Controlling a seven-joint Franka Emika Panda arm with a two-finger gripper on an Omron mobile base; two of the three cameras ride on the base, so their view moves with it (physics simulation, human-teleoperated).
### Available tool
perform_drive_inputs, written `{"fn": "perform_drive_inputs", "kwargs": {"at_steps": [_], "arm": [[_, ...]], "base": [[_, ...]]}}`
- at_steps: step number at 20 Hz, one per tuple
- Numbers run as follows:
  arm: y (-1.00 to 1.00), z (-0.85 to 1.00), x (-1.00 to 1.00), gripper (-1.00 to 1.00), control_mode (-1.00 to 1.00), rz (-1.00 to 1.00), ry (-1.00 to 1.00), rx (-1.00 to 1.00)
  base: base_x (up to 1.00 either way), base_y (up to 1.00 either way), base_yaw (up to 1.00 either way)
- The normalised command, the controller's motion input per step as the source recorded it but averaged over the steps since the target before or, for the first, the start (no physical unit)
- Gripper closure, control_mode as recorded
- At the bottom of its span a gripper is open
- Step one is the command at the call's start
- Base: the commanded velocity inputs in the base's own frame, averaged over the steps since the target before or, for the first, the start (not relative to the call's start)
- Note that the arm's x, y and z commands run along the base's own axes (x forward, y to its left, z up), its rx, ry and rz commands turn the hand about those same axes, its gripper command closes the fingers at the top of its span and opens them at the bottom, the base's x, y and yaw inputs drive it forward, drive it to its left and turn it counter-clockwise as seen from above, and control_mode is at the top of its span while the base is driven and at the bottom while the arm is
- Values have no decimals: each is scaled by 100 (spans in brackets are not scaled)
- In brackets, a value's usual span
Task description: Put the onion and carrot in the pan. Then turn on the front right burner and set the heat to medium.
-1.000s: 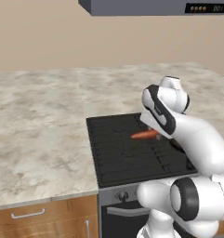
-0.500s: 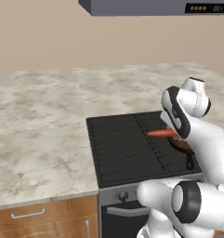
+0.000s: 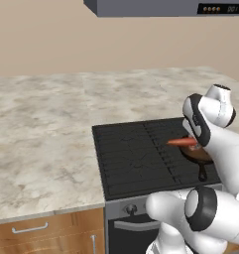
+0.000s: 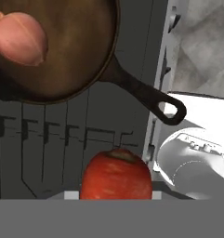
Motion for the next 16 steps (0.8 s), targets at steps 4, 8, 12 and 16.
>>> {"fn": "perform_drive_inputs", "kwargs": {"at_steps": [4, 8, 12, 16], "arm": [[-41, 0, 20, 100, -100, 0, 0, 0], [-42, 0, 17, 100, -100, 0, 0, 0], [-48, -1, 0, 100, -100, -1, 0, -2], [-45, -9, 0, 100, -100, -2, 0, -3]], "base": [[0, 0, 0], [0, 0, 0], [0, 0, 0], [0, 0, 0]]}}
